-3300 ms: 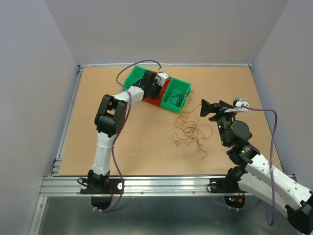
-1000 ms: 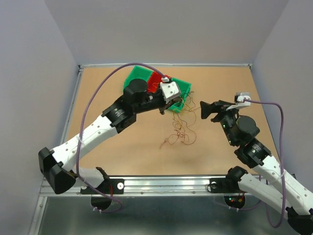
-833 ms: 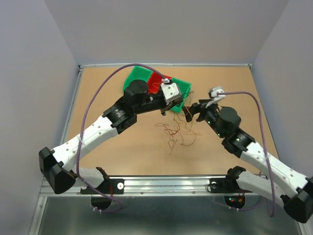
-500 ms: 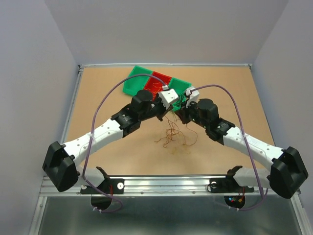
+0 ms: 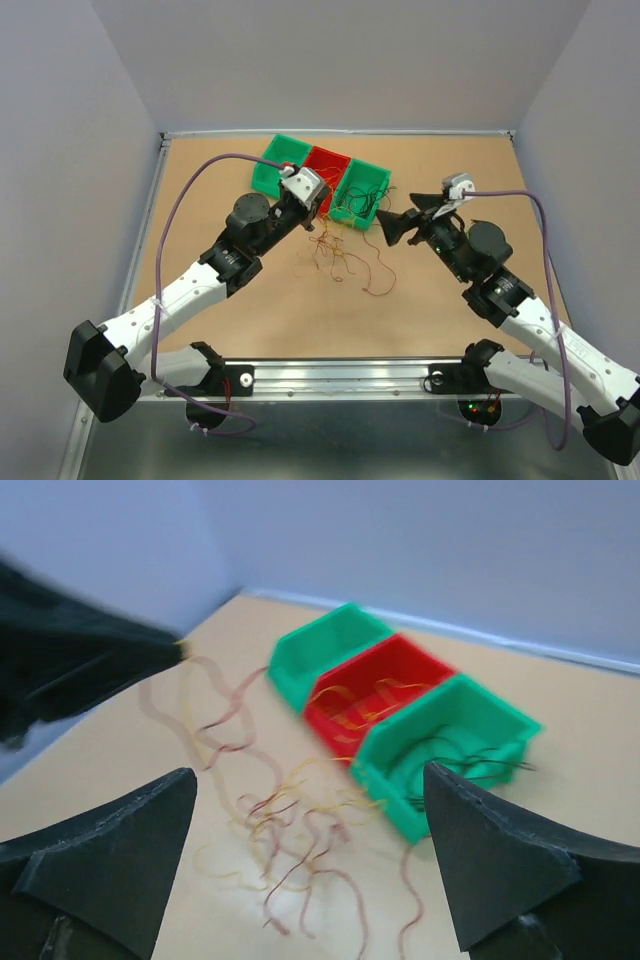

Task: Untangle the cables

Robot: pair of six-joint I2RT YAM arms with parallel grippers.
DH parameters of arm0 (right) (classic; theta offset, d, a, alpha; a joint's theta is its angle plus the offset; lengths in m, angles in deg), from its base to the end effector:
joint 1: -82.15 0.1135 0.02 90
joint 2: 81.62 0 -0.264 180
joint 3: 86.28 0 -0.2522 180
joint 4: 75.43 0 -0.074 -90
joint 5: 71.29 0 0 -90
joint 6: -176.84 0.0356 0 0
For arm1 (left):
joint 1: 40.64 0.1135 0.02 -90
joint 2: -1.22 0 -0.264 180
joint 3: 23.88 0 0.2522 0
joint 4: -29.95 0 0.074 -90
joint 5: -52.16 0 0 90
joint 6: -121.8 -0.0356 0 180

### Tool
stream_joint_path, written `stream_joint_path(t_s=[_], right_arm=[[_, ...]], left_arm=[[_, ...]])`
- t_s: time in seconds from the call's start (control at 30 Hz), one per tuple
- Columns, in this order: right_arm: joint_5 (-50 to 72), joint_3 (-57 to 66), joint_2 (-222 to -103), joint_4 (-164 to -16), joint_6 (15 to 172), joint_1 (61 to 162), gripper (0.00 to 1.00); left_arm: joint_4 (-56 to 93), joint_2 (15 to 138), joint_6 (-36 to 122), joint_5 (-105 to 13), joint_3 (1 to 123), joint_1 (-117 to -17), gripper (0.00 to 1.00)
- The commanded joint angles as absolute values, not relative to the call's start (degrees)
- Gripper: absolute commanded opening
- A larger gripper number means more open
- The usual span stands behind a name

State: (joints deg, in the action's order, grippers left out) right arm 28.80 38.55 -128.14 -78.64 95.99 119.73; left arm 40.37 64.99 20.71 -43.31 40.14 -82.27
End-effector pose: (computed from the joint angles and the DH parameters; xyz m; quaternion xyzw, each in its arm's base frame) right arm 0.1593 0.1147 0.3533 -0.1015 0.6656 0.2380 0.7000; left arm 0.1944 -0.1773 0.3717 0.3160 0.5550 -0.2319 0.7337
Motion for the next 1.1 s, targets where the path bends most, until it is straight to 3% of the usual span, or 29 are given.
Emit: stream_joint_path(t_s=[0.0,0.3,0.4,0.5,0.57,0.6,0.67,0.7,0.77,0.8,0.83,0.9,0.93,1.07], right_arm=[[-1.1,37.9,-132.5,-76.9,93.1,120.0,1.00],[-6.9,32.4,-146.2,-74.5,91.3,120.1,1.00],[-5.2,29.9,-151.7,-72.3,92.4,120.1,0.88],[-1.3,28.0,-155.2,-71.8,93.1,120.0,0.63],[0.9,27.8,-155.7,-71.8,93.7,120.0,0.25],[5.6,28.0,-154.8,-71.8,95.3,120.1,0.01],[13.6,29.2,-152.3,-71.9,97.5,120.0,0.01],[26.0,29.9,-148.4,-72.3,98.8,120.0,0.01],[42.5,33.1,-143.2,-74.9,103.6,120.0,0.01],[57.0,35.3,-139.6,-75.2,104.9,120.0,0.01],[62.2,37.5,-133.2,-74.2,105.8,120.0,0.01],[70.1,44.0,-124.7,-70.7,102.9,120.0,0.01],[70.4,45.1,-124.7,-70.7,102.1,120.0,0.01],[63.6,44.0,-119.0,-77.0,101.3,120.0,0.00]], left_arm=[[43.4,66.2,21.3,-45.8,40.6,-82.5,0.00],[43.3,65.2,21.8,-47.2,40.5,-82.6,0.00],[43.2,64.5,21.8,-47.4,40.3,-82.5,0.00],[43.2,63.9,21.7,-47.3,40.2,-82.5,0.00],[43.2,63.5,21.7,-47.4,40.0,-82.5,0.00],[43.1,63.4,21.7,-47.2,39.9,-82.5,0.01],[43.2,63.4,21.5,-46.6,39.8,-82.5,0.01],[43.2,63.3,21.4,-45.8,39.7,-82.5,0.03],[43.3,63.0,21.1,-44.3,39.5,-82.6,0.19],[43.5,62.8,21.2,-41.1,39.3,-82.5,0.29],[44.7,62.1,21.3,-39.7,38.6,-82.4,0.47],[46.4,61.2,21.1,-36.7,37.4,-82.4,0.64],[46.4,61.2,21.0,-36.8,37.4,-82.4,0.69],[46.5,62.6,20.1,-39.9,37.5,-82.5,0.72]])
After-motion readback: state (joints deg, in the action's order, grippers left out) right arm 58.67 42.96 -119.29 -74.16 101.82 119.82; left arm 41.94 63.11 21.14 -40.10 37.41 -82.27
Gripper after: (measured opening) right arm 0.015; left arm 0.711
